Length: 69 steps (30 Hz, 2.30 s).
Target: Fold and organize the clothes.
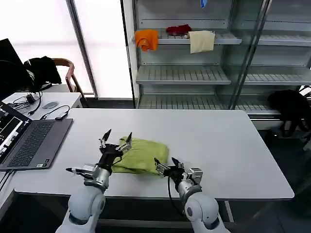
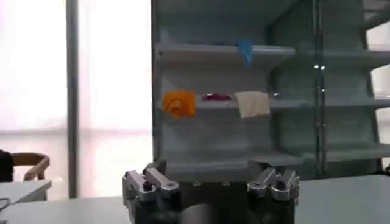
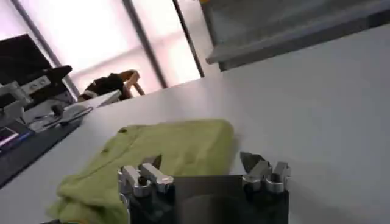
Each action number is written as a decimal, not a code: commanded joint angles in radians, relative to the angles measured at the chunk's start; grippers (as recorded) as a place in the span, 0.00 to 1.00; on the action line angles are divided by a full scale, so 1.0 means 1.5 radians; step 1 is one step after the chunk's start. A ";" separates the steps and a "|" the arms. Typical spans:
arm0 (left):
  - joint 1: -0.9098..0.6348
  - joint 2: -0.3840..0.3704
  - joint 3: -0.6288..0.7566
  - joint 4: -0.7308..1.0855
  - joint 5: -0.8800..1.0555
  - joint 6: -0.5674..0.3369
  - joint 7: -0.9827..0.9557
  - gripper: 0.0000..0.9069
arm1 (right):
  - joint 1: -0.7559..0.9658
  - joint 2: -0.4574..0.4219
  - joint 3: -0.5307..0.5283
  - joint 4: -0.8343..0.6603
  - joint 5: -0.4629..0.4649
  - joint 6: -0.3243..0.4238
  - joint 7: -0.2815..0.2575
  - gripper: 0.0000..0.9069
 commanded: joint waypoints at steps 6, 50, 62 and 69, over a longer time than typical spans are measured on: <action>0.041 0.019 -0.100 0.021 -0.044 -0.019 -0.012 1.00 | 0.013 0.020 -0.051 -0.024 0.083 -0.005 0.066 0.00; 0.047 0.015 -0.100 0.016 -0.042 0.013 0.013 1.00 | -0.003 -0.064 0.073 0.018 -0.141 -0.005 -0.020 1.00; 0.068 0.049 -0.122 0.011 -0.081 0.028 0.059 1.00 | -0.086 -0.184 0.203 0.096 -0.269 0.076 -0.044 1.00; 0.090 0.065 -0.146 0.017 -0.112 0.027 0.064 1.00 | -0.123 -0.241 0.295 0.041 -0.245 0.132 -0.032 1.00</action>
